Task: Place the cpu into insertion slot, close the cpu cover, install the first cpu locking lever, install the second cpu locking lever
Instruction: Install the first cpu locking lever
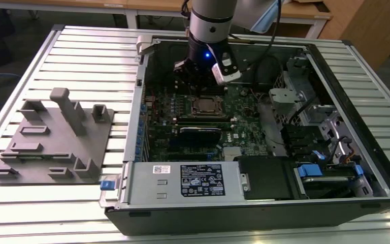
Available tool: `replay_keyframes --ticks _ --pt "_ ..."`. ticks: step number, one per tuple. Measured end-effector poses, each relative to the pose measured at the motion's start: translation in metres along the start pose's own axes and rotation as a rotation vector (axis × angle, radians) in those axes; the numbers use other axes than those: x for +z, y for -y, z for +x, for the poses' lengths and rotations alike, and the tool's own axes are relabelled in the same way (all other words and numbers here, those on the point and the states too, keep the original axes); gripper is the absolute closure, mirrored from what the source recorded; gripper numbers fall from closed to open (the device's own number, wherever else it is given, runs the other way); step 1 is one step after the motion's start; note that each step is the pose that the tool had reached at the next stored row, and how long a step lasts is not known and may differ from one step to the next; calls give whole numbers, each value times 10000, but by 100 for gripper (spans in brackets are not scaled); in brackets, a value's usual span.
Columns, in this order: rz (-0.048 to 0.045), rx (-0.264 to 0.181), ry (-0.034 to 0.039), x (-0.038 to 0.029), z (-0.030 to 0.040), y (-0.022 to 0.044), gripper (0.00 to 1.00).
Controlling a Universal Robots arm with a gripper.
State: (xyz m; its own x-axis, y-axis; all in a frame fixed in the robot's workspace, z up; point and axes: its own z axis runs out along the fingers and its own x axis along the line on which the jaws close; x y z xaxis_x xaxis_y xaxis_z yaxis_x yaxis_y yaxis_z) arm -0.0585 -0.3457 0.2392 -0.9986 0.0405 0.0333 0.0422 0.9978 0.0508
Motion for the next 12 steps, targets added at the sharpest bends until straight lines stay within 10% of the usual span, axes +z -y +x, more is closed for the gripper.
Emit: replay_keyframes --ticks 12 --pt "3 4 -74 0 0 0 90"
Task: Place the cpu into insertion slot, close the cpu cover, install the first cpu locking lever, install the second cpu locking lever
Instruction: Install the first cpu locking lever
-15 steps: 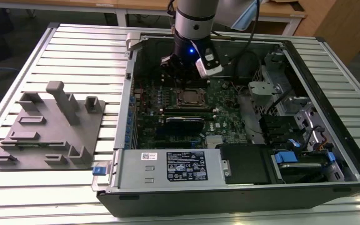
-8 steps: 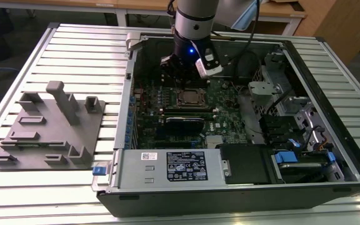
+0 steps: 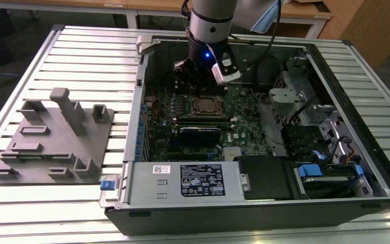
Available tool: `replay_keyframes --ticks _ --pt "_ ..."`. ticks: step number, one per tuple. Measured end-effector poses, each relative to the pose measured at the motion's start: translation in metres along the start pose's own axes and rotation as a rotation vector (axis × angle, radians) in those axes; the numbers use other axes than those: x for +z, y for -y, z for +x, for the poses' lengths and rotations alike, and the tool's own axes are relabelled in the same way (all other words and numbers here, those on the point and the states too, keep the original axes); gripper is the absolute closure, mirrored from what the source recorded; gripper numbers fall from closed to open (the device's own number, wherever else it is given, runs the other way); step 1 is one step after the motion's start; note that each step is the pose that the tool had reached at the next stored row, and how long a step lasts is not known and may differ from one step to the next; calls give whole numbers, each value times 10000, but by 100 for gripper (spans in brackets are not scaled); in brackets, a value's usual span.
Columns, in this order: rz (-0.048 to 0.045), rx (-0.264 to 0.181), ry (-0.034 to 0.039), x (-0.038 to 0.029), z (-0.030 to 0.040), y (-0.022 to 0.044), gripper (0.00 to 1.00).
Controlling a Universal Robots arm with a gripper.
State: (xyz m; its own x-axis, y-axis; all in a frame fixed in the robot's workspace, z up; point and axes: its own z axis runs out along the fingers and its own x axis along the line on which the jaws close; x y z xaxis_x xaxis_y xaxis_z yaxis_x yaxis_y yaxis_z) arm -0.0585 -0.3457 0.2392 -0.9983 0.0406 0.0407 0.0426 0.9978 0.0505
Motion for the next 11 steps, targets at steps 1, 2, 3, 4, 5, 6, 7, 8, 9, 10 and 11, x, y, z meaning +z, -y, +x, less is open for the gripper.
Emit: replay_keyframes --ticks 1,2,3,4,5,6,7,8,9,10,11 --pt "0 0 -2 0 0 0 90" --pt "0 1 -3 0 0 0 90" --pt "0 1 -4 0 0 0 90" --pt "0 0 -6 0 0 0 90" --pt "0 1 -7 0 0 0 90" --pt "0 1 -9 0 0 0 90" --pt "0 1 -10 0 0 0 90" --pt "0 1 -11 0 0 0 90" --pt "0 1 -19 0 0 0 90" --pt "0 0 -39 1 -1 0 90" --pt "2 2 -68 1 -1 0 90"
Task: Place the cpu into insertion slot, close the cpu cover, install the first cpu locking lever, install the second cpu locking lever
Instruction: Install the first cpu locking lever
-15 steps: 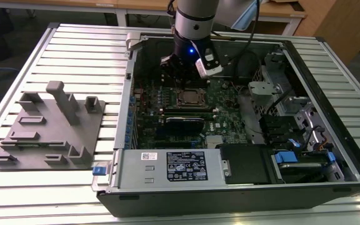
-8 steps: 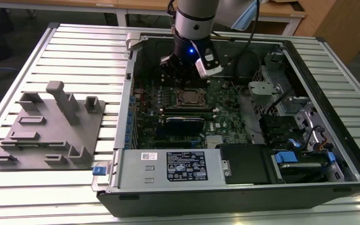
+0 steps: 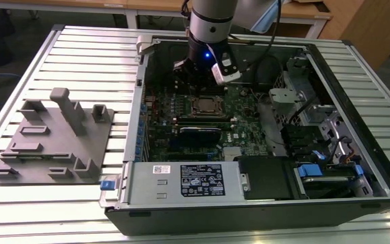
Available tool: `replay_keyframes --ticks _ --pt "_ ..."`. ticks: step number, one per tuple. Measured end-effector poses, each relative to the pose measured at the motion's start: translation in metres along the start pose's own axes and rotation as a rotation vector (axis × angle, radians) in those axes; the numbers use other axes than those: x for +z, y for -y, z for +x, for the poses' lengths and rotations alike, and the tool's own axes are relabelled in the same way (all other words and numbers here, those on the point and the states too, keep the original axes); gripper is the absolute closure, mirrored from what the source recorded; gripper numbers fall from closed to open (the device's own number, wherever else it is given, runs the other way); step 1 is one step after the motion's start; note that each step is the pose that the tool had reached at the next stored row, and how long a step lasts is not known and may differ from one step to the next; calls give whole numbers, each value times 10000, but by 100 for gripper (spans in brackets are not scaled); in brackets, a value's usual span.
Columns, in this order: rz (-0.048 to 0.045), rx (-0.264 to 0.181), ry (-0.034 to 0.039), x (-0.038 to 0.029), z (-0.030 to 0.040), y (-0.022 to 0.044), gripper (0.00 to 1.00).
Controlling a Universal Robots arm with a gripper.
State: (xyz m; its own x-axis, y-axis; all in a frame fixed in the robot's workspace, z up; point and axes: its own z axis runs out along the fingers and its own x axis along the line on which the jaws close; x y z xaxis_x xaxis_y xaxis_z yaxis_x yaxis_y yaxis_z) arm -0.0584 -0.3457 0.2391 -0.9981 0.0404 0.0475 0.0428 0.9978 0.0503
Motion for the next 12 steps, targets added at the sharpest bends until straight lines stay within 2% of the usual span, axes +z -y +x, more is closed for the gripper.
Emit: replay_keyframes --ticks 4,12 --pt "2 4 -33 0 1 0 90" --pt "1 4 -35 1 21 1 90"
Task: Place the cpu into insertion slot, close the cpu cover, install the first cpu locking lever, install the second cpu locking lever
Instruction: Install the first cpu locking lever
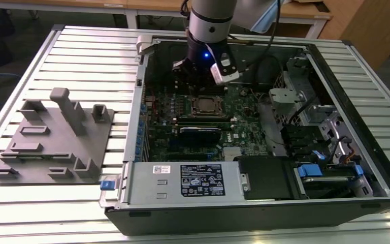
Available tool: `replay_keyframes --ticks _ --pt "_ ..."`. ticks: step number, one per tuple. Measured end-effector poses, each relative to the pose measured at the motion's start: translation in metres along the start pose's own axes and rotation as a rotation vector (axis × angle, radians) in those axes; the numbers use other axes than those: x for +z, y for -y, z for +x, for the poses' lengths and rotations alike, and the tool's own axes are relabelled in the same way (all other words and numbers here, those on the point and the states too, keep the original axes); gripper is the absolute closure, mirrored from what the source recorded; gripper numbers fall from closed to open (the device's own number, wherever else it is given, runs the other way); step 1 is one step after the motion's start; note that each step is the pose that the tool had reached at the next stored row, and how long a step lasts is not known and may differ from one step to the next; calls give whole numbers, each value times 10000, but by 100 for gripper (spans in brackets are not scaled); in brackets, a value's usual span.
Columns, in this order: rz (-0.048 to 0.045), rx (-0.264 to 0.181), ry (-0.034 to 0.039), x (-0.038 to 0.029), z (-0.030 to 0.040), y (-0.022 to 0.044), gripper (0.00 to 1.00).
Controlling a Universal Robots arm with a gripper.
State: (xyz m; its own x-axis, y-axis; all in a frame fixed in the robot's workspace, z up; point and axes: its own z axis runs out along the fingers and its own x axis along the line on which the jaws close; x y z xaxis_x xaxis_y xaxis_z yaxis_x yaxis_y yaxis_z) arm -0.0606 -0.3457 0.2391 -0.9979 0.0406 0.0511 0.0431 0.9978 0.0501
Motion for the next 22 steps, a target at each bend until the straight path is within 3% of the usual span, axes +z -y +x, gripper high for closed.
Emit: replay_keyframes --ticks 13,17,22 --pt "-6 0 -1 8 153 7 90" --pt "-234 -11 -10 10 198 9 90" --pt "-676 -33 -28 13 242 11 90"
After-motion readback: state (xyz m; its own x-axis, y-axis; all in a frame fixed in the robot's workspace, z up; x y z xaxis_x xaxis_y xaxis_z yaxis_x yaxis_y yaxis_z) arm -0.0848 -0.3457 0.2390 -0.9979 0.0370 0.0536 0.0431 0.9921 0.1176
